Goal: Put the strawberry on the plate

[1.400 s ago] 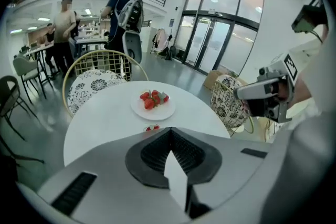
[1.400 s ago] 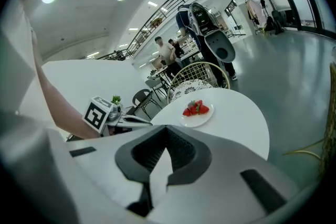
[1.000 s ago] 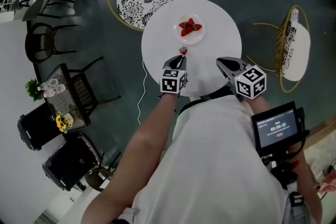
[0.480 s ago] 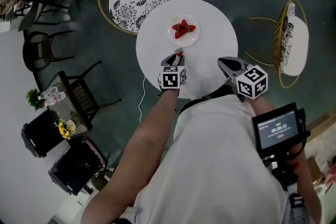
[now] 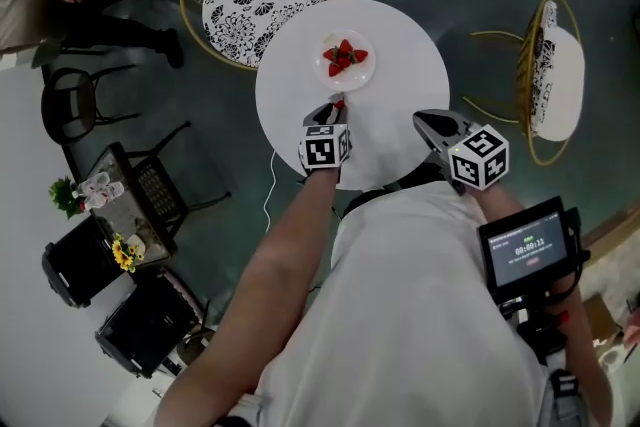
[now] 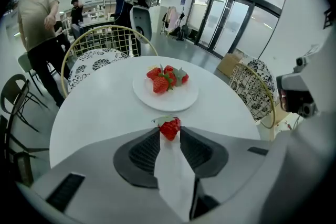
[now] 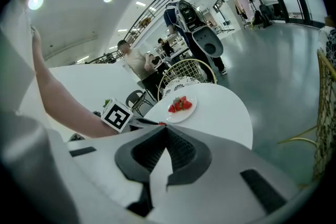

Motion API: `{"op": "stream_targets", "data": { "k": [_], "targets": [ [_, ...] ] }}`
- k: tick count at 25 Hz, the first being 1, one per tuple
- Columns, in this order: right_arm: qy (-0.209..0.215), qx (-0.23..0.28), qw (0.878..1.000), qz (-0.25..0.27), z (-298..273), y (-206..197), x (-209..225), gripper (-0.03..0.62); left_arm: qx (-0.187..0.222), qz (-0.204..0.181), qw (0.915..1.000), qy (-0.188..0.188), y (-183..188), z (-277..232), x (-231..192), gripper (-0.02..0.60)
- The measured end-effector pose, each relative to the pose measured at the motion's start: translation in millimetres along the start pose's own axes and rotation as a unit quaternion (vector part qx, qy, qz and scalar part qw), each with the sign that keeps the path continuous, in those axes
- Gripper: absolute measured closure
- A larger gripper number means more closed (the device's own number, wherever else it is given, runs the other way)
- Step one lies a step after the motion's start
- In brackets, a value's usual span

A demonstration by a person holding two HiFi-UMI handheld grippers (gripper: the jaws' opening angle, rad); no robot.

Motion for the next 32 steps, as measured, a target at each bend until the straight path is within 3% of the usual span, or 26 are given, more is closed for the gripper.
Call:
{"op": "stream_targets", "data": {
  "k": [10,21,32],
  "targets": [
    [0.004,0.000,1.000,0.003,-2,0,-2,0.589,0.025,0.000,0.9996,-0.015,3,10,9,0.467],
    [0.013,0.007,1.000,0.005,-5,7,-7,0.589,0.037,-0.019,0.9987,-0.030,40,8,24,0.466],
    [-0.020,0.015,1.000,-0.015,3,1,12,0.589,0.002,0.013,0.9996,-0.024,62,-25,16,0.466]
  ]
}}
Point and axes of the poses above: the fingertips, and each gripper's own axes: z backward along the fingers, x to its right, y out of its top, the point moved 5 cm from there along z, backward along the fingers, and after that the axes turned 10 degrees about -y, right-handed, at the moved point
